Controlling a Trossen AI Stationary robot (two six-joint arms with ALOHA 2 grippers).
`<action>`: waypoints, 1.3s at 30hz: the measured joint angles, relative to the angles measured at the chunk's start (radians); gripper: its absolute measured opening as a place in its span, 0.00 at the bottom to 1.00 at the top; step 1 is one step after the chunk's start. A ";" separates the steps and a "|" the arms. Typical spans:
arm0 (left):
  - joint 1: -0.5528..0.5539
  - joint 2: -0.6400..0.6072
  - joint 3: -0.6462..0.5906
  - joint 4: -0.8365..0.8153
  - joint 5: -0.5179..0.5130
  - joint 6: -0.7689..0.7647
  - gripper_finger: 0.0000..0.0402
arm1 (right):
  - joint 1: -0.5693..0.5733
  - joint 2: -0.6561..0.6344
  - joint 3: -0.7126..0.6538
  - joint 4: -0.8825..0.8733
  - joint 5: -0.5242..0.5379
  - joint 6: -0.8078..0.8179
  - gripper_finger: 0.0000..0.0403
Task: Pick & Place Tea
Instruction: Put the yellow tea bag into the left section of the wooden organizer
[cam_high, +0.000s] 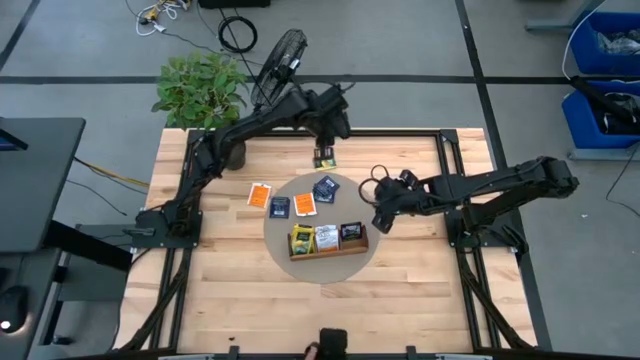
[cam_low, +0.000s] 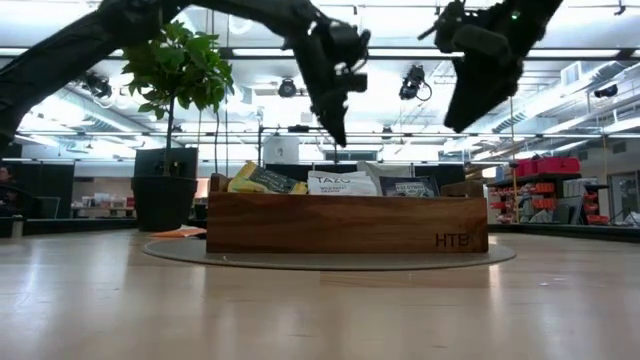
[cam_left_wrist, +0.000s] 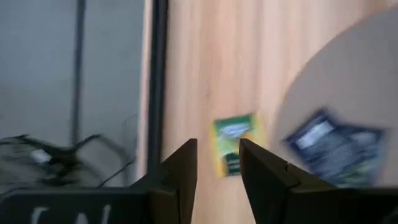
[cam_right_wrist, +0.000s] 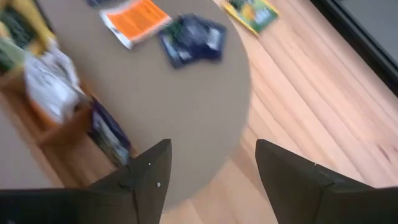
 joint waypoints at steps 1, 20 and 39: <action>-0.010 -0.010 0.000 0.001 0.011 -0.021 0.30 | 0.005 -0.003 0.000 -0.020 0.011 0.017 0.60; -0.322 -0.100 -0.254 -0.008 -0.199 -0.307 0.16 | 0.005 -0.078 -0.001 -0.107 0.188 -0.141 0.60; -0.631 -0.568 -0.937 0.447 -0.477 -0.777 0.09 | -0.495 0.020 -0.010 0.352 -0.248 -0.484 0.52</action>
